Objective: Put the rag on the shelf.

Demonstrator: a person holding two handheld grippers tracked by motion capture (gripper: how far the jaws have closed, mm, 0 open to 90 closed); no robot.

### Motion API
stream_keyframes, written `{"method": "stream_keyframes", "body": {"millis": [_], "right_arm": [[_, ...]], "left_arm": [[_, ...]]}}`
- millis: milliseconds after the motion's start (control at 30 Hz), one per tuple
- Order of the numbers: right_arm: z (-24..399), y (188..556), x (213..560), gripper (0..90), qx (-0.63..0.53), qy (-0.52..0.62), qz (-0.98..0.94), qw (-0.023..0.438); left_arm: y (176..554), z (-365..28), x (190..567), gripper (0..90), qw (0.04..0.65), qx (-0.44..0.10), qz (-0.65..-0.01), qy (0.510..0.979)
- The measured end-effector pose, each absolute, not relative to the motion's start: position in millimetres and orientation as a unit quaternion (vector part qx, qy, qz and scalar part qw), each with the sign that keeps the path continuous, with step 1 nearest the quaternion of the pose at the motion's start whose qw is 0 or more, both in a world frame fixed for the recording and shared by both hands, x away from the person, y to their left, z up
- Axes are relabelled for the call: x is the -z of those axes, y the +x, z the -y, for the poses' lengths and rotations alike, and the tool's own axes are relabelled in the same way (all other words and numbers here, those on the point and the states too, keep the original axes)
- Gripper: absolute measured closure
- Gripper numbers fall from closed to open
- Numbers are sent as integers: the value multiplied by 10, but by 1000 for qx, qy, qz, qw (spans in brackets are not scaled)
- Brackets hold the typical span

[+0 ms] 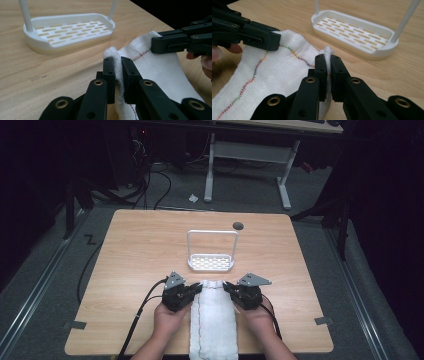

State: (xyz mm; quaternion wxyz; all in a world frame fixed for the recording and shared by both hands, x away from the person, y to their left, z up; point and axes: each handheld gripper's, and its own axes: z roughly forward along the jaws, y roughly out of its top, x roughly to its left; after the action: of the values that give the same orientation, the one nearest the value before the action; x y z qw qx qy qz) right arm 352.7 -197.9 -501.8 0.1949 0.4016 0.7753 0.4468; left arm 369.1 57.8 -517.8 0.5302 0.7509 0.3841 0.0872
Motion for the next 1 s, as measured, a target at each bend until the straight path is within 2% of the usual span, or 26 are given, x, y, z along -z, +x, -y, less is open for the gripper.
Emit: {"method": "stream_keyframes", "body": {"millis": [267,500,1000], "right_arm": [[1984,3504,4835,856,-467,396,-762,209],[2026,3492,4555,855,-489,382,-745,244],[2013,3482,3968,856,-534,353,-706,304]], "left_arm": [[3690,-604,4957,825,559,-91,-382,731],[3667,-593,4602,827,573,-128,-358,726],[3679,-603,3983,828,621,-175,-323,693]]}}
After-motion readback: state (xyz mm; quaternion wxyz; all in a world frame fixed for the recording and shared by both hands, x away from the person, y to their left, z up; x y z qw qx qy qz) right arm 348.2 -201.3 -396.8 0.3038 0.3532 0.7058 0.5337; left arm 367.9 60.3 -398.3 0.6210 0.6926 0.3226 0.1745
